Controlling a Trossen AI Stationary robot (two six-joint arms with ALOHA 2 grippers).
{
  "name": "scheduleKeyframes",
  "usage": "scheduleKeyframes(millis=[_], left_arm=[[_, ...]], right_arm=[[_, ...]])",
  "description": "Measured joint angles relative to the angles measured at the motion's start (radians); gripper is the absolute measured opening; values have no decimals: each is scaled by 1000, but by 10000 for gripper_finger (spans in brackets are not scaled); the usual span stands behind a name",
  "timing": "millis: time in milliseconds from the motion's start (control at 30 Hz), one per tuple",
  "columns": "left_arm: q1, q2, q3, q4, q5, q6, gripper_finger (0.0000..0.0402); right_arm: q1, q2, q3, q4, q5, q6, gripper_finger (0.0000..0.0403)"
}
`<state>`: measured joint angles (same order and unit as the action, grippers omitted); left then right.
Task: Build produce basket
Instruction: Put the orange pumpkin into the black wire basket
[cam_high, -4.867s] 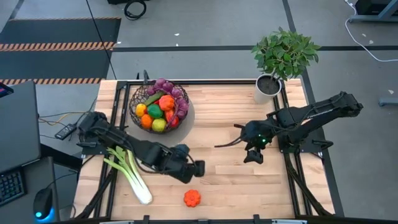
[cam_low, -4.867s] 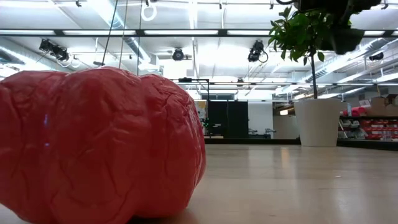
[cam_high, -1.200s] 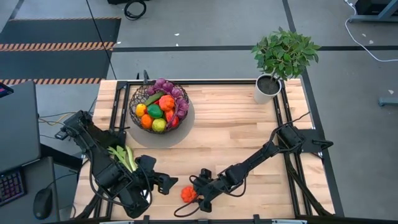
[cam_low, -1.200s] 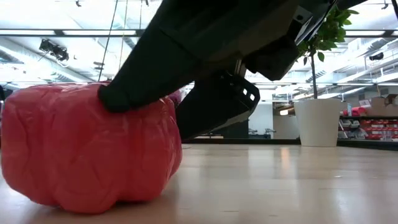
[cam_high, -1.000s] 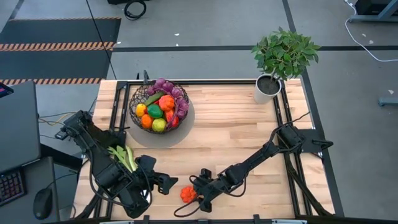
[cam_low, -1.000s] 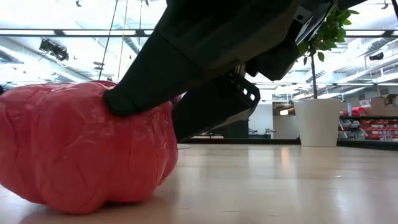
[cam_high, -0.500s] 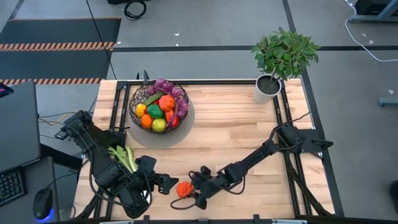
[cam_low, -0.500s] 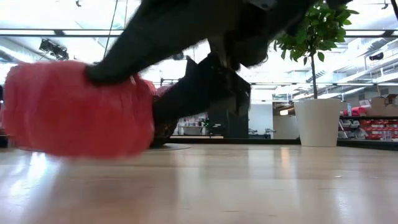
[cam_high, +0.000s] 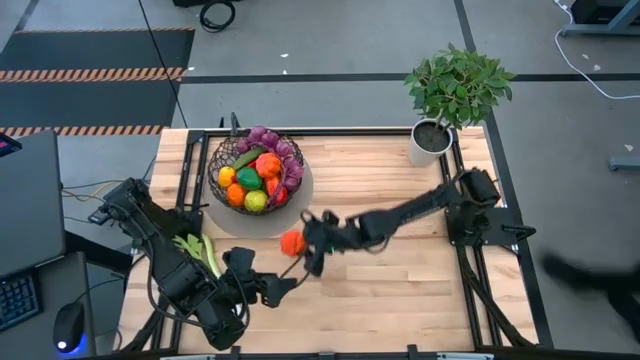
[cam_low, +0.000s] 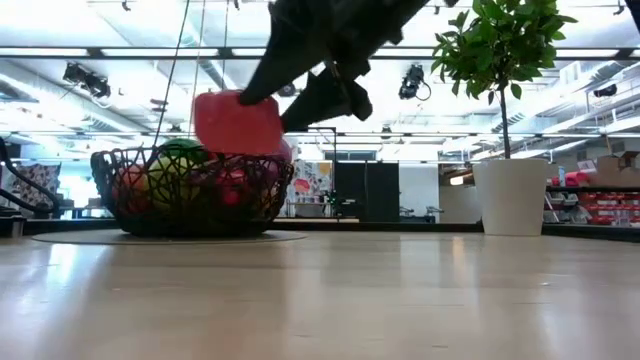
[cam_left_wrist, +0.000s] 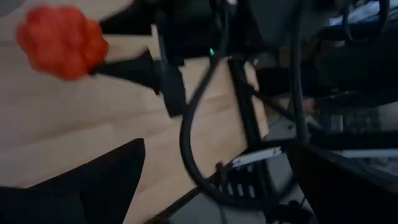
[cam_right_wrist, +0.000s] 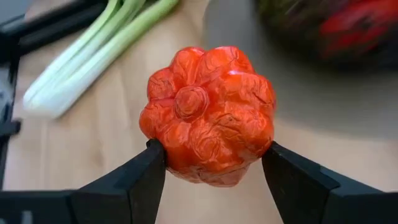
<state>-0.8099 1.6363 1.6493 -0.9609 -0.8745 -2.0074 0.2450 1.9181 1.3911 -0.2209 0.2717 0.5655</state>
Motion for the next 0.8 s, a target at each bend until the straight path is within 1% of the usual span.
scheduleKeyframes(millis=[100, 333, 400, 467, 600, 800], left_arm=[[28, 0, 0, 25, -28, 33, 400], [123, -14, 0, 37, -22, 180, 400], [155, -36, 0, 37, -25, 213, 400], [187, -64, 0, 34, -34, 246, 400], [259, -121, 0, 15, -38, 338, 400], [354, -179, 0, -6, -38, 416, 400]], right_arm=[[-73, -41, 0, -15, -30, -49, 255], [-225, -120, 0, 32, -37, -196, 255], [-266, -123, 0, 45, -72, -235, 256], [-305, -121, 0, 55, -138, -258, 256], [-352, -102, -1, 86, -239, -275, 259], [-388, -88, 0, 163, -253, -368, 271]])
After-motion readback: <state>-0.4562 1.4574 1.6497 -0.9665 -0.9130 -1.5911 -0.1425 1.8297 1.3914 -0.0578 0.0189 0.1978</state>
